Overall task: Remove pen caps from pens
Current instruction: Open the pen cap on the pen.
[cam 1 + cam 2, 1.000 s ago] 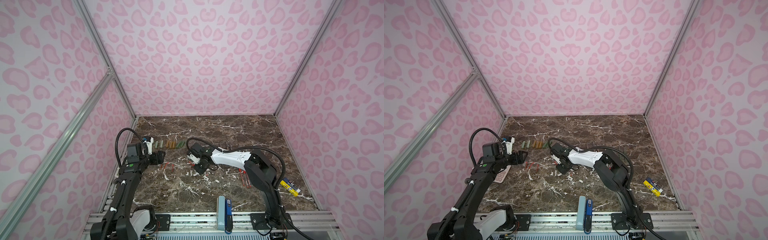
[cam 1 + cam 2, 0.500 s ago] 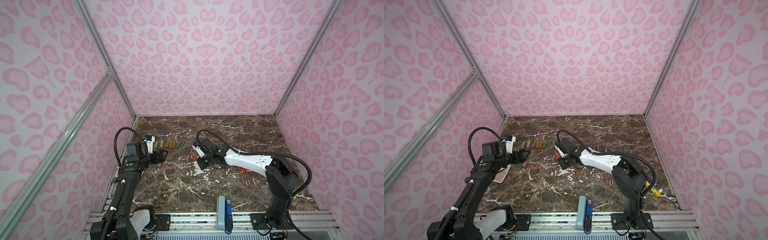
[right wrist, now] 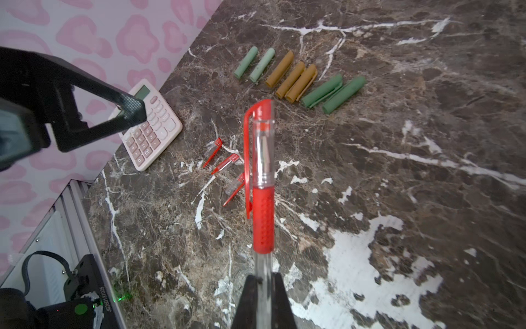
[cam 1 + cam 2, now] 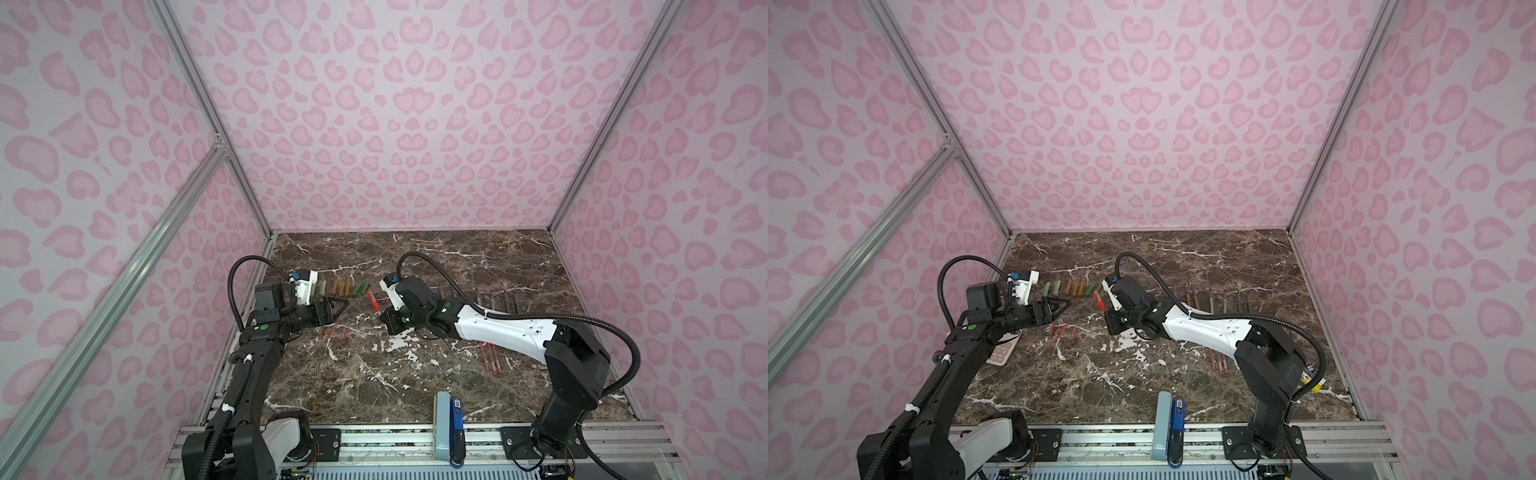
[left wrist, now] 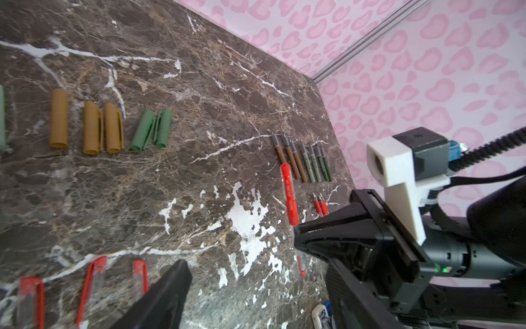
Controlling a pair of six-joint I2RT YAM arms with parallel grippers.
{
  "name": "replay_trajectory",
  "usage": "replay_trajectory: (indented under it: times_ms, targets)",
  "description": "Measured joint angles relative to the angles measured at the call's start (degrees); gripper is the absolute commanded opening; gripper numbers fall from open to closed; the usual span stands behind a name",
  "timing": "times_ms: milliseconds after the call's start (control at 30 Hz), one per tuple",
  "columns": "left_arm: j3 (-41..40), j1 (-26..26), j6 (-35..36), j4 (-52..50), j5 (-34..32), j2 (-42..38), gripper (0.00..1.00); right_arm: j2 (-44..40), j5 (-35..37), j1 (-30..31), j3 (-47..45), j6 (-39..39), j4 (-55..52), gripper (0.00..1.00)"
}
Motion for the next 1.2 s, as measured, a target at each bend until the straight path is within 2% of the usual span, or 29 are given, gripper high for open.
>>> replay_trajectory:
  times_ms: [200, 267, 433, 633, 833, 1033, 1100, 1133, 1200]
  targets:
    - [-0.24, -2.89, -2.62, 2.08, 2.40, 2.23, 0.67, 3.39, -2.78, 2.84, 3.21, 0.31, 2.08, 0.00]
    - [0.17, -3.67, -3.37, 2.27, 2.84, 3.06, 0.61, 3.82, -2.62, 3.23, 3.85, 0.33, 2.27, 0.00]
    - [0.72, -4.85, -3.65, 2.01, 2.32, 4.50, 0.33, 5.14, -3.32, 4.00, 5.42, 0.33, 2.82, 0.00]
    - [2.71, -4.76, -4.37, 1.92, 0.42, 6.51, 0.21, 5.92, -3.37, 4.98, 5.95, 0.22, 2.84, 0.00]
    - [3.63, -4.83, -4.48, 2.16, -0.50, 6.86, 0.20, 6.47, -3.67, 5.27, 7.15, -0.98, 2.10, 0.00]
    - [3.30, -4.81, -4.46, 1.99, -1.46, 6.10, 0.04, 6.45, -3.80, 5.53, 7.34, -1.68, 1.42, 0.00]
    - [2.86, -4.81, -4.63, 2.10, -1.44, 6.05, 0.04, 6.45, -3.63, 5.64, 7.15, -1.73, 1.33, 0.00]
    - [2.75, -4.81, -4.74, 1.86, -1.51, 6.08, 0.04, 6.49, -3.63, 5.68, 7.15, -1.75, 1.07, 0.01]
    - [2.75, -4.81, -4.68, 1.77, -1.70, 5.84, 0.03, 6.51, -3.61, 5.73, 7.61, -1.79, 0.37, 0.13]
